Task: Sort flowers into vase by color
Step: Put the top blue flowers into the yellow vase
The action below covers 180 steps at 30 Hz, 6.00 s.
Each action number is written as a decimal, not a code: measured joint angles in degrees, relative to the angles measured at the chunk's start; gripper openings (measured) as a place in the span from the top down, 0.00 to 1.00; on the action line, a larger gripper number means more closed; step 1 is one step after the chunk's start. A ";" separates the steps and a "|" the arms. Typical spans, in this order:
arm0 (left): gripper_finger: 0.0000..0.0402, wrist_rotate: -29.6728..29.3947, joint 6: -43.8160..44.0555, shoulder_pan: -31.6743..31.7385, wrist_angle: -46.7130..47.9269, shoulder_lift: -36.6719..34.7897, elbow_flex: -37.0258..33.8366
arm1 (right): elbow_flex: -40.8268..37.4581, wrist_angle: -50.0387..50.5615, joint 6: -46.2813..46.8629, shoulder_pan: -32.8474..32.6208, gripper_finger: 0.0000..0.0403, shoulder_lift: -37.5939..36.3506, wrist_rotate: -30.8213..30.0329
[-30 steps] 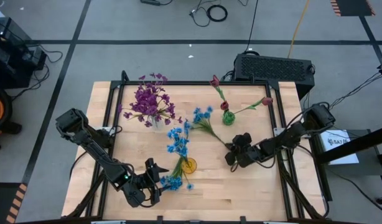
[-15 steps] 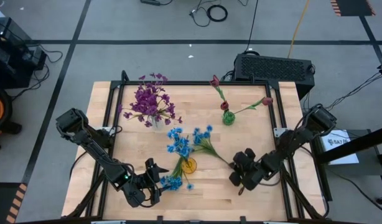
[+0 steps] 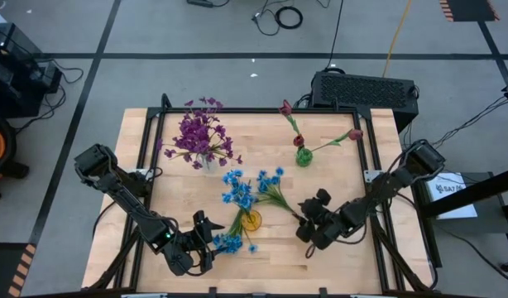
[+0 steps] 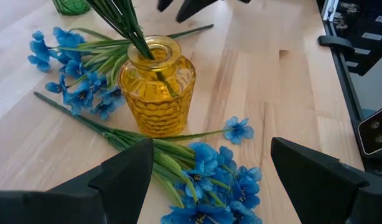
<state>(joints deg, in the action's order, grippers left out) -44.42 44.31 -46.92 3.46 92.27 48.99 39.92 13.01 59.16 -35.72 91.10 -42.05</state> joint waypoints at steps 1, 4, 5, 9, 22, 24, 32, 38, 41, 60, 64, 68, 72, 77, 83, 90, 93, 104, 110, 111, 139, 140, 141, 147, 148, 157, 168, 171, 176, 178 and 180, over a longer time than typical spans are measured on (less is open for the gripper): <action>0.18 0.00 0.00 0.00 0.00 0.00 0.00 | 0.01 -2.35 -2.07 1.01 0.49 0.51 -0.06; 0.18 0.00 0.00 0.00 0.00 0.00 0.00 | 0.02 -8.47 -8.25 4.12 0.49 2.91 0.34; 0.18 0.00 0.00 0.00 -0.02 0.00 0.00 | 0.02 -9.52 -9.58 4.99 0.49 3.77 0.47; 0.18 0.00 0.00 0.00 -0.01 0.00 0.00 | 0.02 -11.13 -11.81 7.69 0.51 6.87 2.02; 0.18 0.02 -0.10 0.00 0.01 0.00 -0.02 | 0.29 -13.19 -10.62 9.53 0.85 11.38 5.83; 0.18 0.02 -0.09 0.00 0.02 0.00 -0.02 | 0.17 -12.48 -10.78 9.10 0.95 10.38 6.03; 0.18 0.02 -0.07 0.02 -0.03 0.00 -0.02 | -0.09 -2.48 -6.08 6.56 0.98 0.10 3.22; 0.18 -0.53 -0.94 0.01 -0.74 -0.02 0.13 | -0.04 7.12 -1.47 1.52 0.99 -12.97 -5.44; 0.18 -0.50 -3.81 -0.53 -1.89 -0.13 0.78 | -0.07 7.68 -1.68 -1.98 0.99 -19.46 -9.51; 0.18 3.79 -49.43 -0.59 -42.18 -8.21 2.55 | 0.00 -57.85 -62.75 -9.67 0.99 -24.27 -11.37; 0.18 9.36 -49.54 3.98 -39.54 -8.13 5.76 | 0.00 -68.44 -65.93 -6.45 0.99 -20.19 0.03; 0.18 15.38 -50.02 8.28 -39.08 -6.44 9.43 | 0.00 -80.44 -66.12 -3.26 0.99 -14.36 6.17; 0.18 15.49 -51.07 10.97 -39.10 -3.14 12.63 | 0.00 -94.41 -68.09 -0.81 0.98 -7.72 12.20; 0.18 13.50 -50.76 12.26 -38.91 1.80 15.58 | 0.75 -102.31 -70.66 0.79 0.98 -1.33 17.75; 0.18 9.79 -50.76 13.31 -39.00 7.28 19.22 | 7.57 -101.99 -73.86 1.09 0.98 3.54 21.90; 0.18 9.75 -50.66 13.97 -39.12 10.27 21.08 | 14.55 -95.15 -75.77 0.33 0.98 7.47 22.93; 0.18 10.01 -50.66 13.95 -38.78 10.62 21.66 | 15.87 -93.80 -76.20 0.46 0.98 8.64 22.51; 0.34 17.92 -49.39 14.73 -38.76 10.54 21.86 | 16.50 -92.67 -77.05 1.22 0.98 9.82 20.62; 0.56 17.44 -49.64 14.83 -38.84 10.54 21.86 | 16.50 -92.61 -78.10 1.12 0.98 9.82 20.64; 0.59 17.44 -49.62 14.93 -38.82 10.54 21.86 | 16.50 -92.54 -78.09 1.11 0.98 9.82 20.66; 0.98 8.07 -39.53 10.07 -17.07 0.38 21.81 | 16.48 -66.43 -65.57 -2.74 0.56 -2.66 11.87; 0.98 8.10 -37.54 10.40 -15.08 0.25 21.81 | 16.48 -64.37 -63.64 -2.45 0.53 -3.17 11.90; 0.98 8.49 -35.55 10.89 -13.56 0.24 21.81 | 16.48 -62.52 -61.85 -2.15 0.50 -3.58 11.97; 0.98 16.92 -29.51 13.83 -8.96 0.24 21.81 | 16.48 -59.72 -59.58 -0.64 0.34 -3.64 9.40; 0.98 18.78 -29.54 14.08 -8.45 0.24 21.81 | 16.48 -59.51 -59.60 -0.42 0.32 -3.64 8.87; 0.98 22.03 -28.84 14.75 -6.00 0.24 21.81 | 16.48 -57.68 -59.57 0.51 0.29 -3.60 8.93; 0.98 23.17 -27.04 15.13 -1.73 0.24 21.81 | 16.48 -58.11 -60.46 0.83 0.50 -3.60 9.36; 0.98 23.19 -27.02 15.13 -1.03 0.24 21.81 | 16.48 -58.11 -60.34 0.83 0.63 -3.60 9.34; 0.97 23.19 -27.04 15.08 -0.96 0.24 21.81 | 16.48 -58.11 -60.33 0.74 0.85 -3.60 9.37; 0.95 23.19 -27.06 15.12 -0.96 0.24 21.81 | 16.48 -58.10 -60.35 0.74 0.94 -3.60 9.41; 0.94 23.18 -27.08 15.12 -0.98 0.24 21.81 | 16.48 -58.09 -60.63 0.74 0.97 -3.60 9.40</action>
<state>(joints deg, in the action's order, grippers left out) -21.24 17.24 -31.80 2.49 92.51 70.81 56.40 -45.08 -1.48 -34.98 87.50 -32.65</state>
